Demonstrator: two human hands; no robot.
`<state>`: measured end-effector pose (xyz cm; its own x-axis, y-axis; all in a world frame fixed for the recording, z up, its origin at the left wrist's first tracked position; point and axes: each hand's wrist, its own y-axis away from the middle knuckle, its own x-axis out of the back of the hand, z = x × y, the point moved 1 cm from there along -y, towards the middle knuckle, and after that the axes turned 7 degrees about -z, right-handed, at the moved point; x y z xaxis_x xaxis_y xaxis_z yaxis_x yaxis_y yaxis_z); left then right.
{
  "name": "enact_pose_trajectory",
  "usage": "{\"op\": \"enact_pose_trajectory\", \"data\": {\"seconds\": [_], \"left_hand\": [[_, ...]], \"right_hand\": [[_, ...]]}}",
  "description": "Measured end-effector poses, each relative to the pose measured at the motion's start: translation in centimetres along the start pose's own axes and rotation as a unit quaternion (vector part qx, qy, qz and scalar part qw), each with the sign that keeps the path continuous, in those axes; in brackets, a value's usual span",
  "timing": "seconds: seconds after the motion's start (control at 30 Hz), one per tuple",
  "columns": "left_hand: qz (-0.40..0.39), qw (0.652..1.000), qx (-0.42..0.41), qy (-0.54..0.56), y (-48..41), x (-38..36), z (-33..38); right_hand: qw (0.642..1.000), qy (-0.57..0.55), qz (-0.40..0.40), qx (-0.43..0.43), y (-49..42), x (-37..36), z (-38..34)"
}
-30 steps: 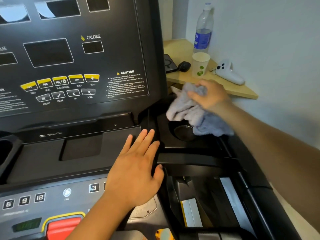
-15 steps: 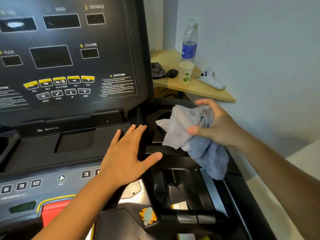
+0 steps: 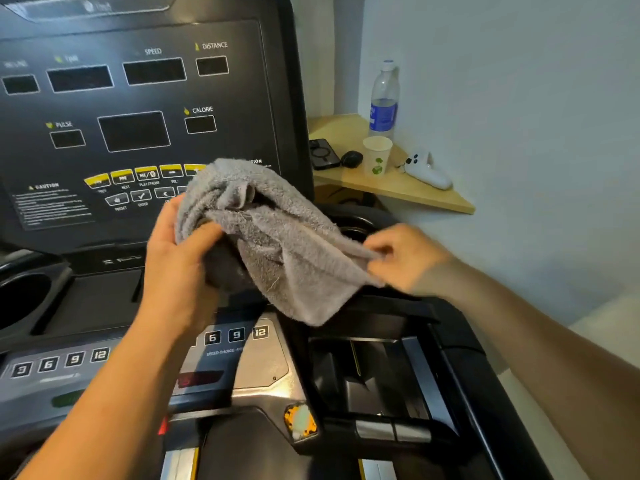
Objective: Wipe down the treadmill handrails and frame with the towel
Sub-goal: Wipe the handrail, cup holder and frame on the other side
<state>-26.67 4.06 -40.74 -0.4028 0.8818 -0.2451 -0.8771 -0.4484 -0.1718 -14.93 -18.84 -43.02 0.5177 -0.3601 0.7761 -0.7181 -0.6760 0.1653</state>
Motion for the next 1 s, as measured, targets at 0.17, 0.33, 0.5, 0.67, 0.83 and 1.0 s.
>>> {"op": "enact_pose_trajectory", "data": {"seconds": [0.17, 0.33, 0.5, 0.67, 0.83, 1.0], "left_hand": [[-0.02, 0.998, -0.023, -0.053, 0.1, 1.1, 0.3], [-0.035, 0.973, 0.082, -0.212, 0.9, 2.0, -3.3], [-0.045, 0.863, -0.043, -0.501, 1.5, 1.7, -5.2], [-0.173, 0.852, -0.053, -0.492, 1.3, 0.7, -5.8], [-0.191, 0.827, -0.073, -0.523, 2.2, 0.9, -7.4], [-0.201, 0.85, -0.091, -0.479, 2.4, 1.2, -7.6]], "right_hand": [[0.946, -0.252, 0.205, -0.005, -1.1, 3.2, 0.0], [0.953, -0.294, 0.058, -0.045, -2.2, -0.6, 1.9], [0.988, -0.139, -0.033, -0.059, -1.7, -1.1, 2.9], [0.968, 0.117, -0.188, -0.116, -1.6, -2.3, 1.5], [0.982, 0.151, -0.079, -0.077, -2.4, -1.6, 0.1], [0.961, -0.068, -0.242, -0.118, -4.4, -3.0, 0.3]]}}
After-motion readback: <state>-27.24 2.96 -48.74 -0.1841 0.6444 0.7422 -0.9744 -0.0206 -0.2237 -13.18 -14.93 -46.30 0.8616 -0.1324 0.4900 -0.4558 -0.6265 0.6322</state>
